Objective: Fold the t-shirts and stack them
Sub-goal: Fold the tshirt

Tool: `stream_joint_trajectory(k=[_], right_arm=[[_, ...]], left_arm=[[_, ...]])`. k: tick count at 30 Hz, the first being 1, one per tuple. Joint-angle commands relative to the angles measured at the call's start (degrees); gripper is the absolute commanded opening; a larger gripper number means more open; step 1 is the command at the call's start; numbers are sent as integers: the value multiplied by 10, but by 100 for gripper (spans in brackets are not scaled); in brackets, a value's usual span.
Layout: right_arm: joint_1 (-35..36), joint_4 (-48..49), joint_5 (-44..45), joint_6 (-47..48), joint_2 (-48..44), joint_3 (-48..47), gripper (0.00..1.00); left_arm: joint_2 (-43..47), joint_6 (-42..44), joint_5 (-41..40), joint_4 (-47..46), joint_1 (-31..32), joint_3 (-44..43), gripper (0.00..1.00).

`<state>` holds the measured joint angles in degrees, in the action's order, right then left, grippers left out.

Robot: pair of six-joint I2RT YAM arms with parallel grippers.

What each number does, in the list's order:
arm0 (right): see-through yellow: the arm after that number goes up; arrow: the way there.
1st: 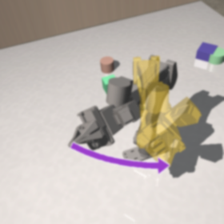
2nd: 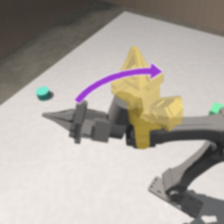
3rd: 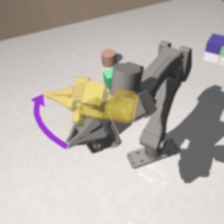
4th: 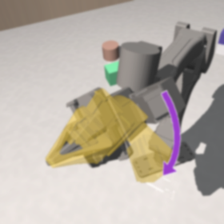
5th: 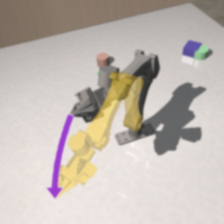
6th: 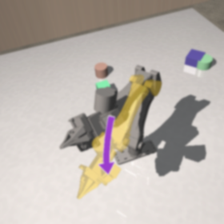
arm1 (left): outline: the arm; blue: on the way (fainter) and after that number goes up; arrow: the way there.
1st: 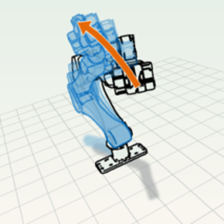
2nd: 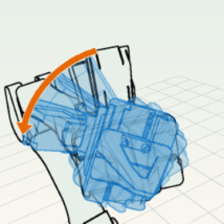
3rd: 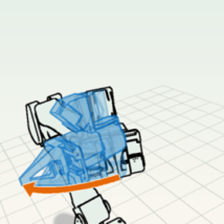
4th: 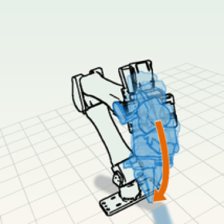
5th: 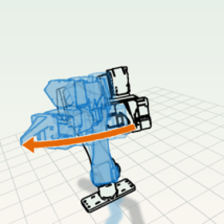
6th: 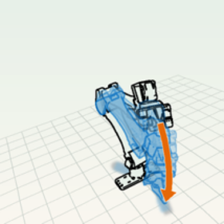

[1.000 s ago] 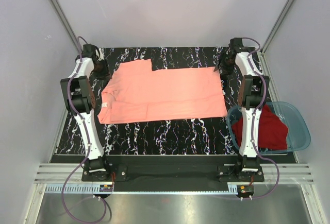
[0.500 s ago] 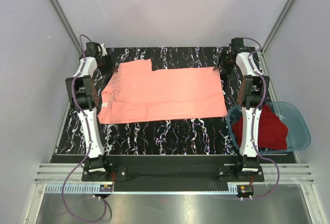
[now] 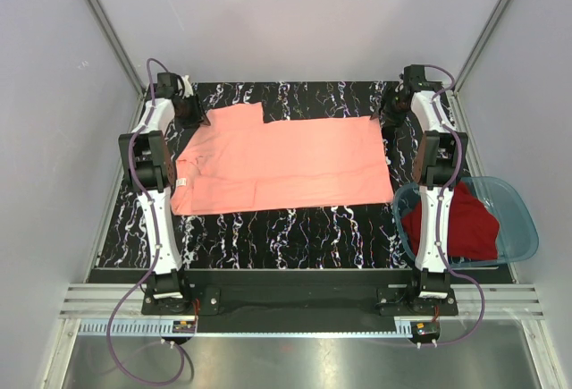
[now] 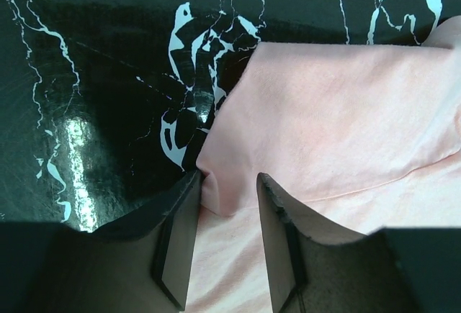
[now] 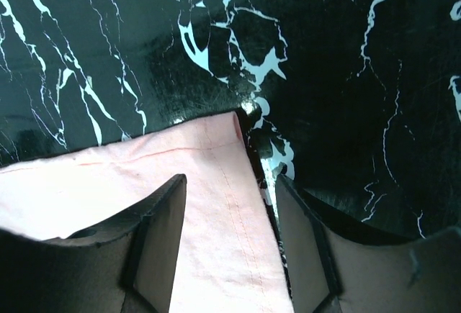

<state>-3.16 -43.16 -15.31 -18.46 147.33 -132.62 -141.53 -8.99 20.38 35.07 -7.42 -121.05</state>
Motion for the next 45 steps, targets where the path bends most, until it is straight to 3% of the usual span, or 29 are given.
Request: stream_joint_trajectory(k=[1,12,19,29,33,45], right_arm=[[-4,-2,3,2,19,-33,61],[-4,-31,5,-6,74,-113,59],[-3,-46,-14,-5,83,-120,48],[0,-69,-17,-12,112,-165,41],[0,-68,-24,-12,114,-164,29],[0,-58,-22,-15,108,-157,16]], left_arm=[[-3,18,-14,18,-1,-8,42],[-4,8,1,17,-7,-2,37],[-4,-1,19,8,-7,3,31],[-2,-2,30,2,-8,10,27],[-5,-1,36,3,-8,5,26],[-15,-3,59,5,-12,-11,16]])
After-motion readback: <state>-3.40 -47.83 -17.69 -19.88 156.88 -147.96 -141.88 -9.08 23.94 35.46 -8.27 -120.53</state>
